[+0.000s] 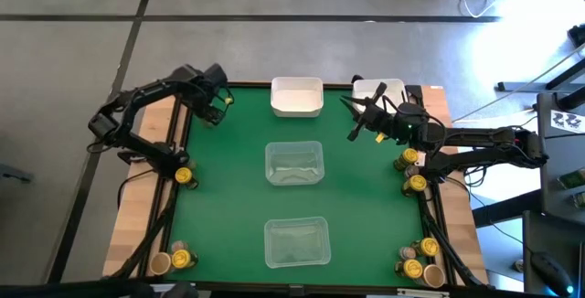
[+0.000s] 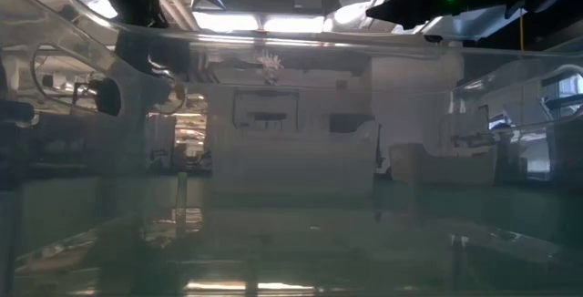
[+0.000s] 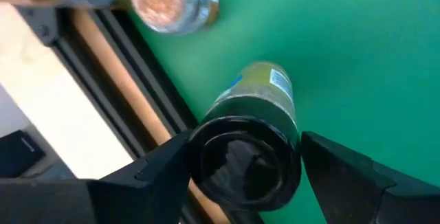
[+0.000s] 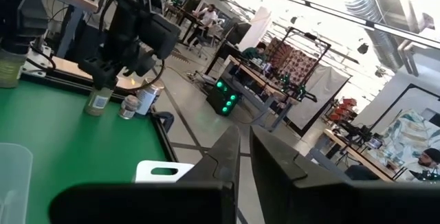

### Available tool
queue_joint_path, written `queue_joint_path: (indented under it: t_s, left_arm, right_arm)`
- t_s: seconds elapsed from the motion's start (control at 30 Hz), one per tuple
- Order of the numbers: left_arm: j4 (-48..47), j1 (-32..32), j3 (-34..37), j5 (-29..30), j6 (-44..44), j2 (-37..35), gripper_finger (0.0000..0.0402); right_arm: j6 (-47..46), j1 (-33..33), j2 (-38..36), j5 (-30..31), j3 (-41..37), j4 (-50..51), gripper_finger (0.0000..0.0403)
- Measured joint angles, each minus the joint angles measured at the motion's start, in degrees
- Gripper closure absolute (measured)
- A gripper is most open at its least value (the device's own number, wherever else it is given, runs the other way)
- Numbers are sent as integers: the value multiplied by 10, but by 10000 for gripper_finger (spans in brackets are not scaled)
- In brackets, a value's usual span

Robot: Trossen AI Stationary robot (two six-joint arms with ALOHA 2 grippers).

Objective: Sort spices by type
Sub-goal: Put the top left black seasoning bottle into the top middle white bin

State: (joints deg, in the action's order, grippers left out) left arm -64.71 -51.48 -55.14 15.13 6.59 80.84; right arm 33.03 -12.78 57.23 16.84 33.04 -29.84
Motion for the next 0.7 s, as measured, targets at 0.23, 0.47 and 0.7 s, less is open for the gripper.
queue_joint_path:
  t_s: [0.23, 0.47, 0.7]
  left_arm:
    - [22, 2, 18, -15, -10, 0, 156]
    - [39, 15, 18, -14, -55, 0, 212]
    - [19, 48, -5, -17, -76, 1, 212]
  right_arm:
    - [0, 0, 0, 0, 0, 0, 366]
    - [1, 0, 0, 0, 0, 0, 366]
    - [6, 0, 0, 0, 0, -1, 366]
